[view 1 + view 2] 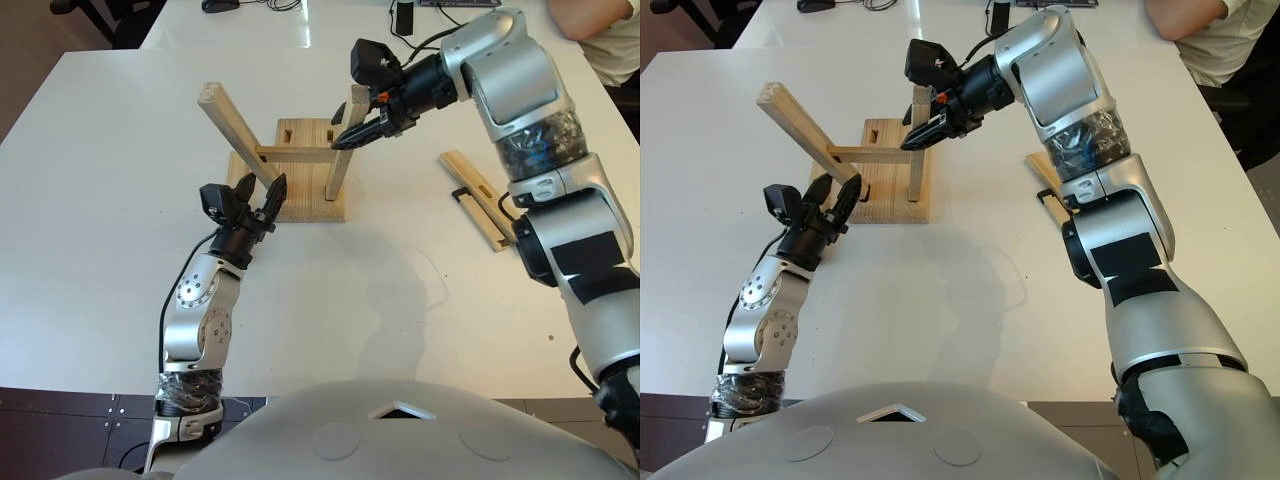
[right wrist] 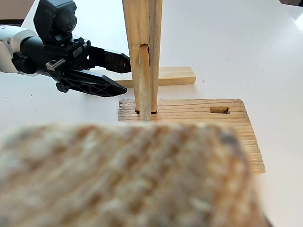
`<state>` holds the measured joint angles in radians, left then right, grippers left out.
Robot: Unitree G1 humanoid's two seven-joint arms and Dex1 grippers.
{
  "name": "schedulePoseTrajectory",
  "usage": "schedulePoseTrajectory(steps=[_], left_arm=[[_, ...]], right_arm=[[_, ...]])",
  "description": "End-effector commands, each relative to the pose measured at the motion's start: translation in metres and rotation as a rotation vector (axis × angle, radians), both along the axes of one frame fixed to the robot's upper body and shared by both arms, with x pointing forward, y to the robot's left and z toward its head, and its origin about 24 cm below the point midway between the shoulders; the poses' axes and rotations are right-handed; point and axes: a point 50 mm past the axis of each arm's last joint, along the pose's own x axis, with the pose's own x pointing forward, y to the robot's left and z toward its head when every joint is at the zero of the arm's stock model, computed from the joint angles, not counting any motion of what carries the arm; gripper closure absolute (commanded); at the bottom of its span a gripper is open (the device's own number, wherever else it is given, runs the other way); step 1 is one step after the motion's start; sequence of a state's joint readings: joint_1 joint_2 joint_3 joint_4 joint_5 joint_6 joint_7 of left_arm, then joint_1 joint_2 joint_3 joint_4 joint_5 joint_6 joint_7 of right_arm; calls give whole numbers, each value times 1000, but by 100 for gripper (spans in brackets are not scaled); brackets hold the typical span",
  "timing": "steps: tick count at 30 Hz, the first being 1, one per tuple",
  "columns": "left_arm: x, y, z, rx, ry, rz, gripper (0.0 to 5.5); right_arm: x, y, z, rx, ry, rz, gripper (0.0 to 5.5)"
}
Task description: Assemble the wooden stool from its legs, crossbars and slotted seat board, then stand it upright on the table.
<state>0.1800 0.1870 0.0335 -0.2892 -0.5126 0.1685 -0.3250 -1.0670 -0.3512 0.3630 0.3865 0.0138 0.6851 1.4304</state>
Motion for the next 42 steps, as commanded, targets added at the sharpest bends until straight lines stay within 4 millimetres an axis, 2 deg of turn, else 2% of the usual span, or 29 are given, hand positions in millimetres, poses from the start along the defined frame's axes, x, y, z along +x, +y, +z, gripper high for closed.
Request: schedulePoseTrajectory(steps=[1, 3, 4, 12, 15, 18, 21, 23, 24, 27, 28, 30, 32, 33, 34, 35, 37, 39, 41, 42], left_arm=[[-2, -20, 16, -37, -54, -178, 242], [-3, -18, 17, -30, -44, -181, 242], [-4, -16, 17, -24, -38, -181, 242], [-10, 10, 11, 21, 33, -137, 242], [-15, 12, 13, 20, 47, -144, 242], [-21, 5, 26, -19, 27, -195, 242], [-25, -20, 50, -84, -37, -330, 242], [-24, -33, 63, -83, -78, -405, 242], [-23, -35, 68, -77, -94, -422, 242], [-21, -27, 88, -30, -153, -431, 242], [-22, -24, 98, -7, -191, -441, 242], [-22, -18, 131, 12, -329, -453, 242], [-10, 3, 181, -35, -538, -329, 242], [-1, 22, 206, -62, -624, -201, 242], [6, 39, 220, -72, -661, -92, 242], [14, 52, 226, -58, -659, -2, 242], [30, 72, 207, 38, -543, 145, 242], [40, 83, 170, 102, -384, 244, 242], [44, 85, 129, 171, -226, 312, 267], [42, 82, 106, 203, -152, 323, 284]], right_arm=[[-25, 10, -49, 37, 249, 44, 347], [-24, 4, -38, 100, 172, 27, 347], [-23, -2, -31, 137, 129, 15, 310], [-39, -58, 5, 255, -149, -149, 169], [-50, -73, 27, 358, -197, -189, 169], [-63, -87, 58, 530, -269, -231, 169], [-75, -96, 91, 803, -334, -300, 169], [-73, -97, 102, 968, -348, -408, 169], [-70, -97, 102, 1007, -344, -468, 169], [-59, -91, 86, 971, -359, -648, 169], [-57, -90, 81, 965, -367, -703, 169], [-52, -86, 76, 970, -383, -791, 169], [-52, -75, 70, 951, -425, -826, 169], [-51, -67, 63, 940, -419, -855, 188], [-52, -60, 55, 927, -413, -870, 195], [-53, -54, 48, 901, -425, -877, 211], [-54, -48, 29, 817, -461, -923, 249], [-52, -61, 10, 716, -537, -1096, 279], [-55, -79, -10, 617, -586, -1277, 305], [-62, -80, -21, 573, -598, -1310, 318]])
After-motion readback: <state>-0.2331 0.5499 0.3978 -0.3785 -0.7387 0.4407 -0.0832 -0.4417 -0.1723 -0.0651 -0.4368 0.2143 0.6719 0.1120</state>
